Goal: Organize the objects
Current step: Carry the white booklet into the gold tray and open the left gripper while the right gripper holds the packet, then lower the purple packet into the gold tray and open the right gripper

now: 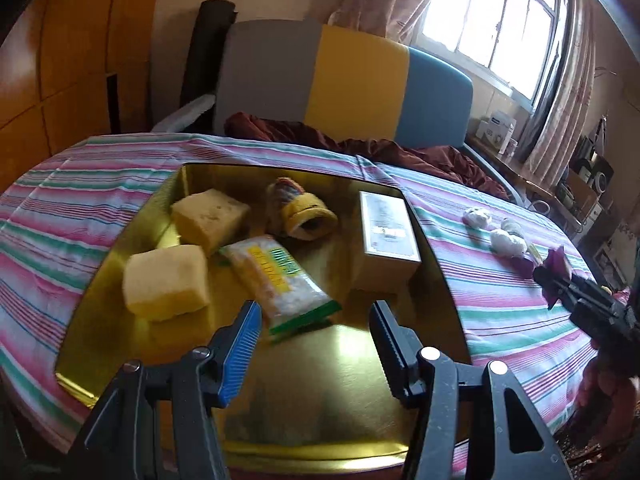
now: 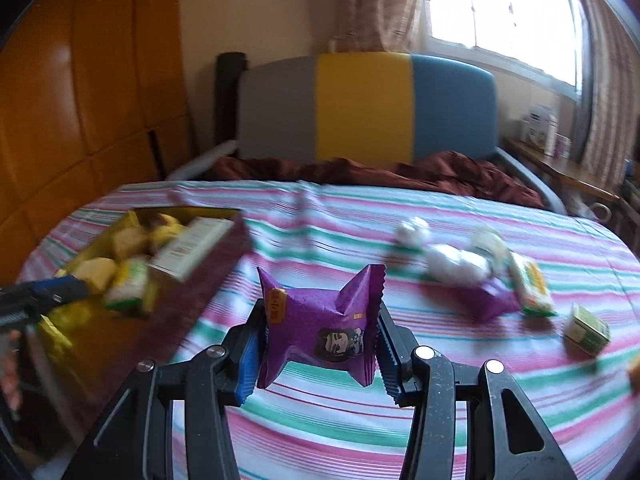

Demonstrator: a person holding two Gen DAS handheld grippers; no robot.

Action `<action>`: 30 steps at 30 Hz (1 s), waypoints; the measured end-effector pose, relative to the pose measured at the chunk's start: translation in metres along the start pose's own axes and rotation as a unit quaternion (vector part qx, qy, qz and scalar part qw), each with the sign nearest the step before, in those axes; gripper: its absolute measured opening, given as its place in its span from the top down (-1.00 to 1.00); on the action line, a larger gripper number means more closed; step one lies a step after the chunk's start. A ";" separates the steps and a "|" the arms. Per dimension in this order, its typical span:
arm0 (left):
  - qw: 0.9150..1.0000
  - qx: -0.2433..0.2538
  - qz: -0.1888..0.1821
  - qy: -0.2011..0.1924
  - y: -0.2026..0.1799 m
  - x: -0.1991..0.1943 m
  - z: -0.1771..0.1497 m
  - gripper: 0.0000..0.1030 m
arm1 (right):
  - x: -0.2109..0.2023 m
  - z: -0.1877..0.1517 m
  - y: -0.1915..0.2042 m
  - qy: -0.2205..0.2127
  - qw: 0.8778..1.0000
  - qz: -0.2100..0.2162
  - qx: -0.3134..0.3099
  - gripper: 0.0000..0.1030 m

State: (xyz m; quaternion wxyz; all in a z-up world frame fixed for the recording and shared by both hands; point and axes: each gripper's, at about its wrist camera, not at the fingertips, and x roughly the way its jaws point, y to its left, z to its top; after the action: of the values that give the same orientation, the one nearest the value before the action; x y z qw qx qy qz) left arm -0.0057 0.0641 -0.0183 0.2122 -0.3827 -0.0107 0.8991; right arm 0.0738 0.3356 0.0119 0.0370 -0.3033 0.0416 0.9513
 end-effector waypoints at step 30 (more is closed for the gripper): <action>0.976 -0.163 0.117 -0.080 0.137 -0.069 0.033 -0.13 | 0.120 0.013 0.251 0.264 0.941 0.201 -0.065 0.02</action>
State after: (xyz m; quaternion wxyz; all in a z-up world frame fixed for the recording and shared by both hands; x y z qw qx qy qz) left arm -0.0371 -0.0828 0.0269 0.0386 -0.3375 -0.1290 0.9317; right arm -0.0551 0.0929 -0.0325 -0.1869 -0.5305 0.0478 0.8255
